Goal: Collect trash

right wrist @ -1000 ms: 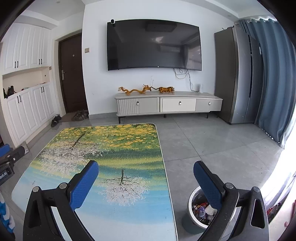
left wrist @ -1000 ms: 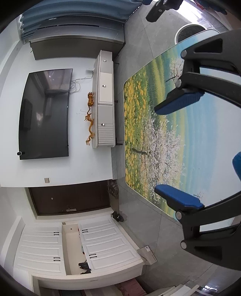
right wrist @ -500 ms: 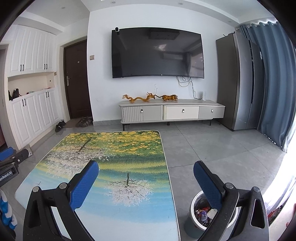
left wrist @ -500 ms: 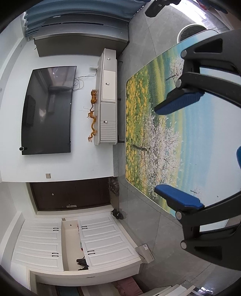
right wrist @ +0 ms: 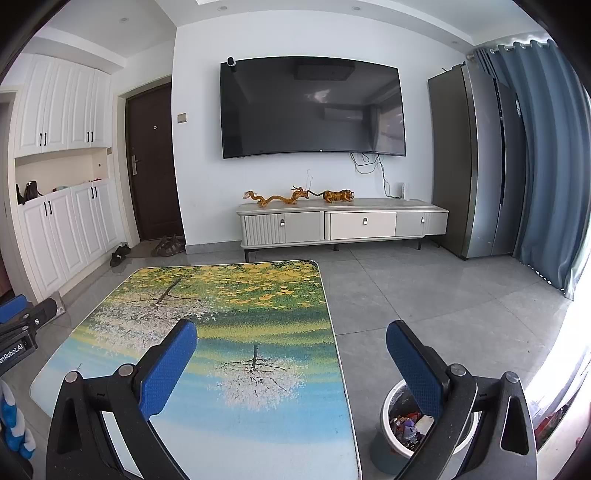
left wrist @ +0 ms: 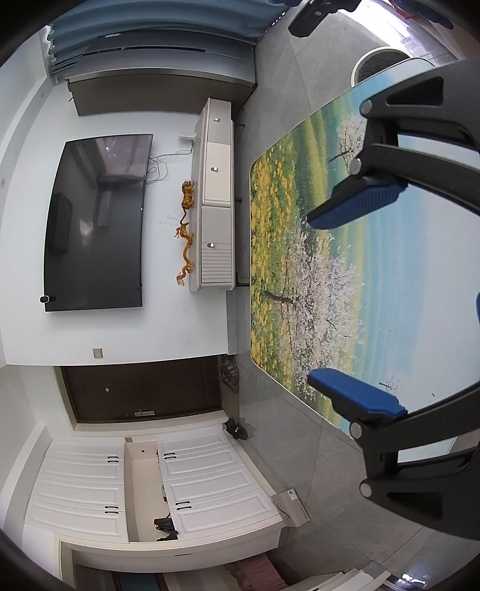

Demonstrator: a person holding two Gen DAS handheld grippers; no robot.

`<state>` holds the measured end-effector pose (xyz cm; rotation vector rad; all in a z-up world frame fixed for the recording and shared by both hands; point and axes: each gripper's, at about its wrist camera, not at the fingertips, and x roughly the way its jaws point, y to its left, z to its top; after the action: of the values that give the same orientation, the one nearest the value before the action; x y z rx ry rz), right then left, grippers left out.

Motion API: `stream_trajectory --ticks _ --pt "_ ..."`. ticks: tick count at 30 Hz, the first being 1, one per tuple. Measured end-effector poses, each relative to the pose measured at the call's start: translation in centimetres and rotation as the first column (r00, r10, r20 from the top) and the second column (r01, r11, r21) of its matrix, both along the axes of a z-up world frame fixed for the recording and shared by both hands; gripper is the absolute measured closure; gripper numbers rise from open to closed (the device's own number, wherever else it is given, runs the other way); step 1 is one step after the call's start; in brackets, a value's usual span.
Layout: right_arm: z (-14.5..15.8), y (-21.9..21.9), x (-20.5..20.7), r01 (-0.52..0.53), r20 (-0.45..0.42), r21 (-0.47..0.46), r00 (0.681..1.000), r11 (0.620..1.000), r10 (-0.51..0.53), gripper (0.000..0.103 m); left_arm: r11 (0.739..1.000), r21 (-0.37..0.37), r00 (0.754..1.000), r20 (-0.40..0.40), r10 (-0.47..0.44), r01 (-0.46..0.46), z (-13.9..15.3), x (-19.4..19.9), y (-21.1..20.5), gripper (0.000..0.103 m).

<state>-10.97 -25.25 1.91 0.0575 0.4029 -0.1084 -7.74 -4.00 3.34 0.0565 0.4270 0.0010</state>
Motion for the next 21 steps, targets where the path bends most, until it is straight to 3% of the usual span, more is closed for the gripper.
stream_trajectory --ticks 21 --pt "-0.8 -1.4 -0.6 0.053 0.001 0.000 0.999 0.999 -0.053 0.000 0.998 0.006 0.998 0.005 -0.055 0.054 -0.2 -0.1 -1.9 0.026"
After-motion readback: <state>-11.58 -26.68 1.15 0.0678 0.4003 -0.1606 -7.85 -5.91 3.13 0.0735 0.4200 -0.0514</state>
